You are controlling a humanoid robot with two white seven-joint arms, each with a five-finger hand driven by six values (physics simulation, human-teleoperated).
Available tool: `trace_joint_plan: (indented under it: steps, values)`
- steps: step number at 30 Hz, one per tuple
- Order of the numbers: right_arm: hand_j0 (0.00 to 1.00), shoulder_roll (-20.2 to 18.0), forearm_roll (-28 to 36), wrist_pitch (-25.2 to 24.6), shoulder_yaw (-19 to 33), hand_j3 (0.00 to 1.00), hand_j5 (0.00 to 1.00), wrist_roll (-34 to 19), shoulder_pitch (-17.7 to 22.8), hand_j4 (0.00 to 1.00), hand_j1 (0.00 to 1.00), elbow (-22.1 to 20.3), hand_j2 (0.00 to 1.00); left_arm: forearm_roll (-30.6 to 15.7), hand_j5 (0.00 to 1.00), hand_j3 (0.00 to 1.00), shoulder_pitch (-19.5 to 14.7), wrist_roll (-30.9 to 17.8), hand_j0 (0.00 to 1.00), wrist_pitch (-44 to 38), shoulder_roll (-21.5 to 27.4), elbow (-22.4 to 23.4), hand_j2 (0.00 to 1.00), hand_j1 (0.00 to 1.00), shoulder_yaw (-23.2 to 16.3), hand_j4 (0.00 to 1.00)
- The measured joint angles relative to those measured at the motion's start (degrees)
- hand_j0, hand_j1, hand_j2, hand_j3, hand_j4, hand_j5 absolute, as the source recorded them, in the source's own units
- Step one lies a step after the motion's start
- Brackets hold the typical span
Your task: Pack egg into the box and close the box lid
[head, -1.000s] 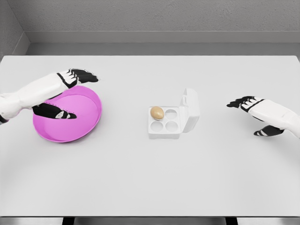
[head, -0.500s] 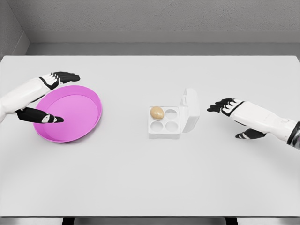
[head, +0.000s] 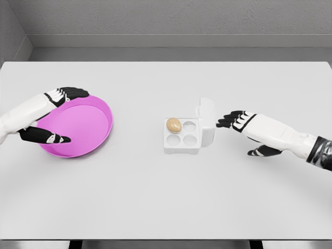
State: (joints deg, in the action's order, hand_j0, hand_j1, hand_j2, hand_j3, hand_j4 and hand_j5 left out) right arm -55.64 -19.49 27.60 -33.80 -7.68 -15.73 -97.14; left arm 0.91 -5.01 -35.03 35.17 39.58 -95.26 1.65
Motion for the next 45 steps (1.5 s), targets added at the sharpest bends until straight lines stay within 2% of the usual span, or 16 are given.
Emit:
trace_joint_plan:
  steps: [12,18,27,30,32,35,36,39,45]
  values:
    - [1.00,0.96,0.10,0.01,-0.44,1.00,1.00,0.01,-0.09,1.00,1.00,-2.59,1.00,0.08,1.00,1.00,0.00,0.00,1.00,-0.01,-0.01,0.23,1.00,1.00,0.71,1.00]
    - [1.00,1.92,0.11,0.32,-1.58,1.00,1.00,0.01,-1.41,1.00,1.00,-2.92,1.00,0.08,1.00,1.00,0.00,0.00,1.00,0.00,-0.01,0.22,1.00,1.00,0.72,1.00]
    - [1.00,4.11,-0.21,0.39,-5.14,1.00,1.00,-0.03,-5.45,1.00,1.00,-3.68,1.00,0.08,1.00,1.00,0.00,0.00,1.00,-0.01,-0.01,0.24,1.00,1.00,0.80,1.00]
    - [1.00,2.97,-0.02,0.31,-5.35,1.00,1.00,0.02,-7.47,1.00,1.00,-3.60,1.00,0.08,1.00,1.00,0.00,0.00,1.00,0.00,0.00,0.24,1.00,1.00,0.80,1.00]
    - [1.00,0.90,0.08,0.43,-3.46,1.00,1.00,0.08,-6.07,1.00,1.00,-3.43,1.00,0.09,1.00,1.00,0.00,0.00,1.00,0.00,0.02,0.21,1.00,1.00,0.81,1.00]
    - [1.00,-1.86,-0.03,1.10,2.29,1.00,1.00,0.20,3.51,1.00,1.00,-2.85,1.00,0.16,1.00,1.00,-0.09,0.00,1.00,0.00,0.01,0.09,1.00,1.00,0.81,1.00]
    - [1.00,-2.53,0.01,1.53,4.59,1.00,1.00,0.25,4.74,1.00,1.00,-2.72,1.00,0.16,1.00,1.00,-0.17,0.00,1.00,-0.01,0.01,0.07,1.00,1.00,0.81,1.00]
    - [1.00,-3.61,0.15,2.24,8.39,1.00,1.00,0.32,5.10,1.00,1.00,-2.53,1.00,0.22,1.00,1.00,-0.09,0.00,1.00,0.00,0.05,0.07,1.00,1.00,0.81,1.00]
    - [1.00,-4.14,0.20,2.60,10.28,1.00,1.00,0.29,5.27,1.00,1.00,-2.51,1.00,0.46,1.00,1.00,-0.09,0.00,1.00,0.00,0.09,0.35,1.00,1.00,0.81,1.00]
